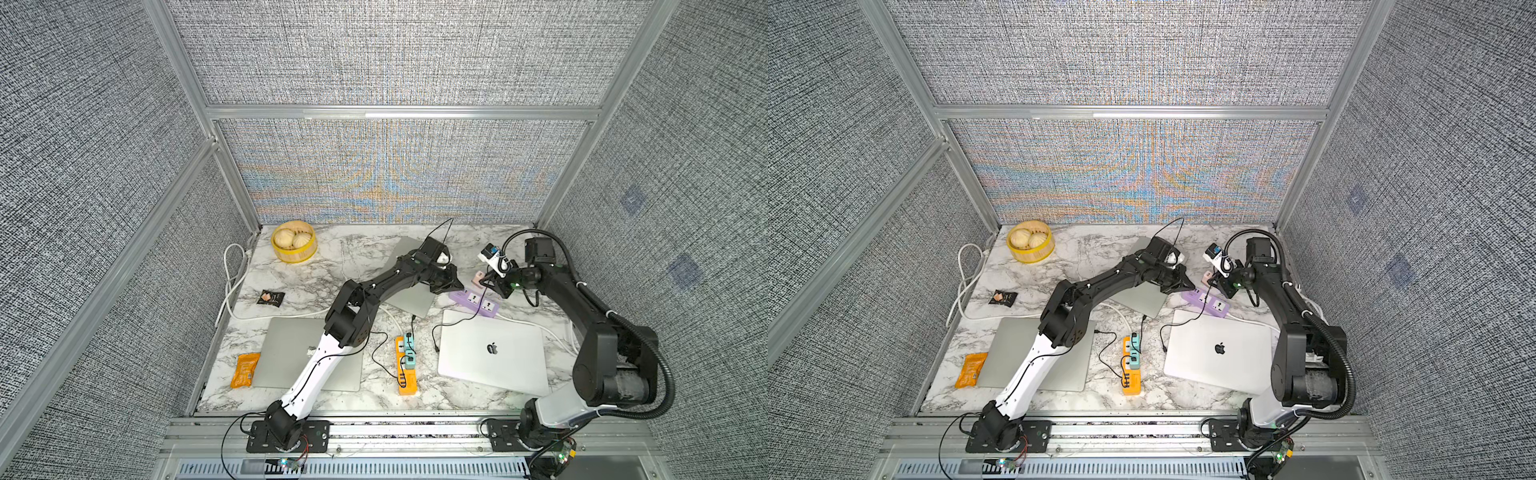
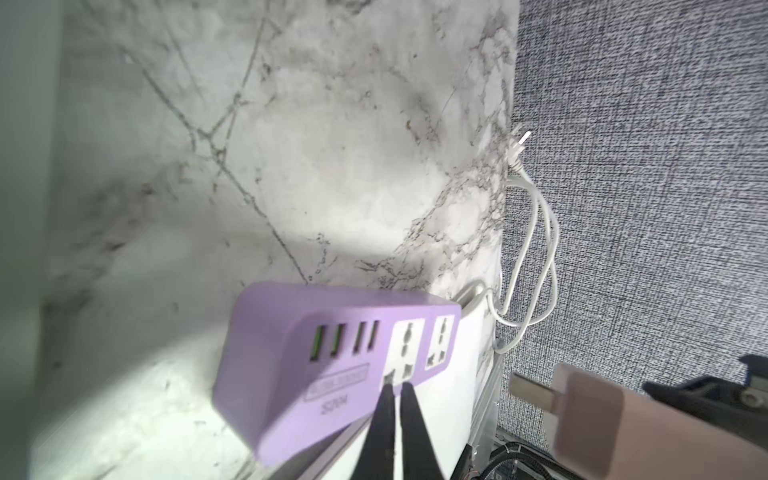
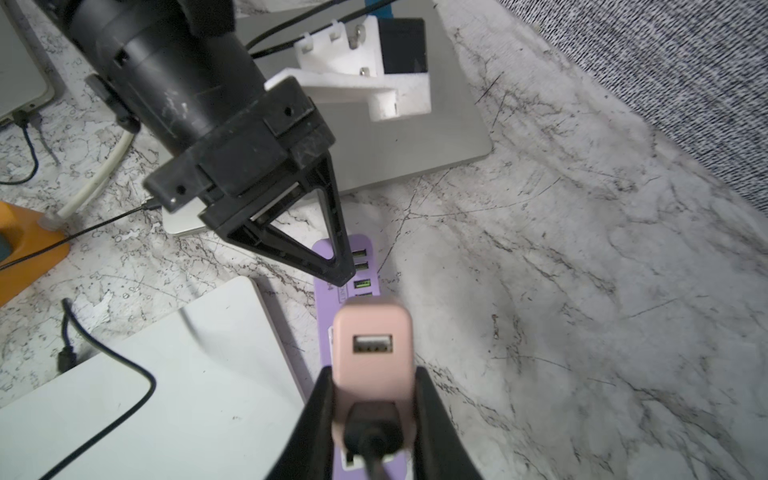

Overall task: Unplug the laptop charger
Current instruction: Remove the plug from the socket, then place the plug at the center of the board.

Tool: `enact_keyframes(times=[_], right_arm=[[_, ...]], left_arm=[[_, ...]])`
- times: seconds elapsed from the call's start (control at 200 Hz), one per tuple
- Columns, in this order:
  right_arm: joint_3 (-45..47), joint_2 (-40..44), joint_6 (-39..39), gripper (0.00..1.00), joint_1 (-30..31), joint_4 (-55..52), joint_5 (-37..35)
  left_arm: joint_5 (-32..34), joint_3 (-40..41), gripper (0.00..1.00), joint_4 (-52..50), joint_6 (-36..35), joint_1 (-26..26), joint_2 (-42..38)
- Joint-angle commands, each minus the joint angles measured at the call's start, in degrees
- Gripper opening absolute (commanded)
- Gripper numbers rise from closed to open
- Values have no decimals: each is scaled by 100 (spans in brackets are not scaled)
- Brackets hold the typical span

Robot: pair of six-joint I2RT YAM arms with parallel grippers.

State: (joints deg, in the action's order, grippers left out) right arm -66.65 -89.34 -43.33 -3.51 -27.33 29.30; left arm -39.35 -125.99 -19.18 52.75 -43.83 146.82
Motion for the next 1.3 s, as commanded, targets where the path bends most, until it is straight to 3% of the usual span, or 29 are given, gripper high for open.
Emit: enact_keyframes(times=[0.0,0.29,0.685,1.026,1.296], right_arm=[[-248,-22,266,11,-46,-153,-94],[-1023,-383,1449,11,-390,-422,10],[-1479,-1248,2464,11,-696,-893,73],[-2084,-2184,3852,11,-871,-935,828],[-2764,-3052,4043,12,-1008,-1402,1435]], left_arm=[[55,-9,7,184,152,21,-188],[133,391,8,414,209,219,-641],[251,790,14,250,-75,412,-1018],[310,1030,15,222,-160,503,-1183],[323,1432,16,334,-200,611,-1418]])
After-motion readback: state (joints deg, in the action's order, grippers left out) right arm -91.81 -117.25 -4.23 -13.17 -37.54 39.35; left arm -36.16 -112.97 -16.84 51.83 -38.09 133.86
